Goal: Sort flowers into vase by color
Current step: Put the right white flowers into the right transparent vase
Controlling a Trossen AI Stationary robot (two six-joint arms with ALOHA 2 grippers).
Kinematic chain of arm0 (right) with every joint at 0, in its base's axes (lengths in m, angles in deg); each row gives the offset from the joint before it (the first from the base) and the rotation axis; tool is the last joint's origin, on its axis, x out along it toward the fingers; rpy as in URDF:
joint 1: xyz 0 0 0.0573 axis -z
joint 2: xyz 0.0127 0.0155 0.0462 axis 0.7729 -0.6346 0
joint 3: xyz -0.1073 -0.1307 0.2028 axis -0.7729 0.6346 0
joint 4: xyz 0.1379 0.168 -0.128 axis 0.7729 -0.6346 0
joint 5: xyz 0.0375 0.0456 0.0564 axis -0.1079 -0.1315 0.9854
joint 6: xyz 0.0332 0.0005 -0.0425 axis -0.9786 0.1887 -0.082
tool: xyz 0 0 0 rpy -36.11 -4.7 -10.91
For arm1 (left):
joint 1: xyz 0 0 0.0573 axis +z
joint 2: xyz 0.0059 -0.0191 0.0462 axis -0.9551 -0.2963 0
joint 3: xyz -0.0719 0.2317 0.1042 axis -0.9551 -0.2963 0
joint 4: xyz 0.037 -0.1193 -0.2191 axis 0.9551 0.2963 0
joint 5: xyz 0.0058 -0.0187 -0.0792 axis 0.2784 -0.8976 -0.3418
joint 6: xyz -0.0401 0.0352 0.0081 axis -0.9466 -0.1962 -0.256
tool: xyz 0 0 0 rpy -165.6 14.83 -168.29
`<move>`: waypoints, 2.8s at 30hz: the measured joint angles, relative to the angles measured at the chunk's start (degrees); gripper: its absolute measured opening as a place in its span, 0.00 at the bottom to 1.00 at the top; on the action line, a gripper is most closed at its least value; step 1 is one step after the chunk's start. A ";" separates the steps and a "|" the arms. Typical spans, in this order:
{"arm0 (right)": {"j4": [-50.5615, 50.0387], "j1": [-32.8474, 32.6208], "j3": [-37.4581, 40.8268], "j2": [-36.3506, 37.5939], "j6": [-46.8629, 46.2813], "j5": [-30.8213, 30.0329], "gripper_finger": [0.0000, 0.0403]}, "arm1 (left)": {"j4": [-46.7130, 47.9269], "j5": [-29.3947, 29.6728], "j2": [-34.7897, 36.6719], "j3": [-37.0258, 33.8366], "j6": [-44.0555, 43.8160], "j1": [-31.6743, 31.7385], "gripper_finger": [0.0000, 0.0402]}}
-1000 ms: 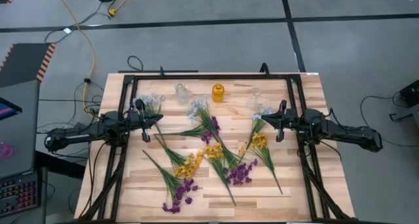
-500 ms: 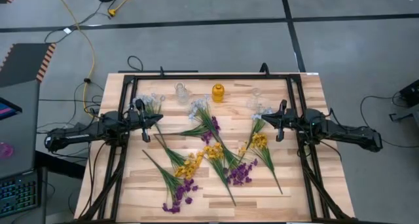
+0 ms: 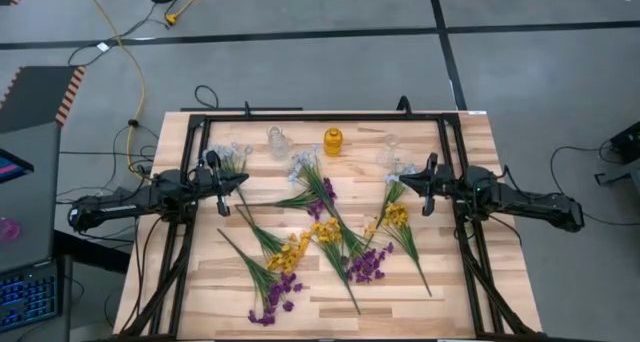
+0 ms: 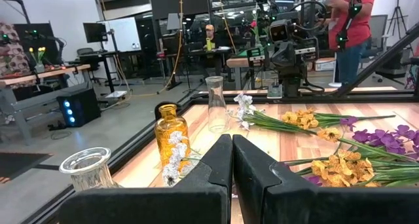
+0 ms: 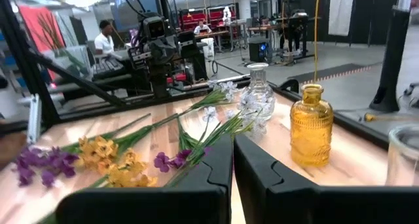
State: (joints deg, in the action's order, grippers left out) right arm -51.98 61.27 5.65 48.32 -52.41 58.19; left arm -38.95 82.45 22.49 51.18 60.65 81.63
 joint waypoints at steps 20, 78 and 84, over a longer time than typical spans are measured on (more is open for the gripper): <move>0.17 0.00 -1.14 0.00 -16.69 0.00 0.52 | 0.00 0.09 0.00 0.00 -3.43 0.00 0.00; -37.83 -0.28 -38.19 -43.60 -52.63 -7.26 0.68 | 0.02 0.11 0.02 0.00 -3.45 0.00 0.00; -43.73 -0.95 -39.63 -49.84 -59.87 -7.34 0.68 | 0.02 0.09 0.01 0.01 -3.45 0.00 0.00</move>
State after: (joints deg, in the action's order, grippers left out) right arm -95.71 60.32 -33.98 -1.51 -112.28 50.84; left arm -38.93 82.53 22.50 51.19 57.20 81.63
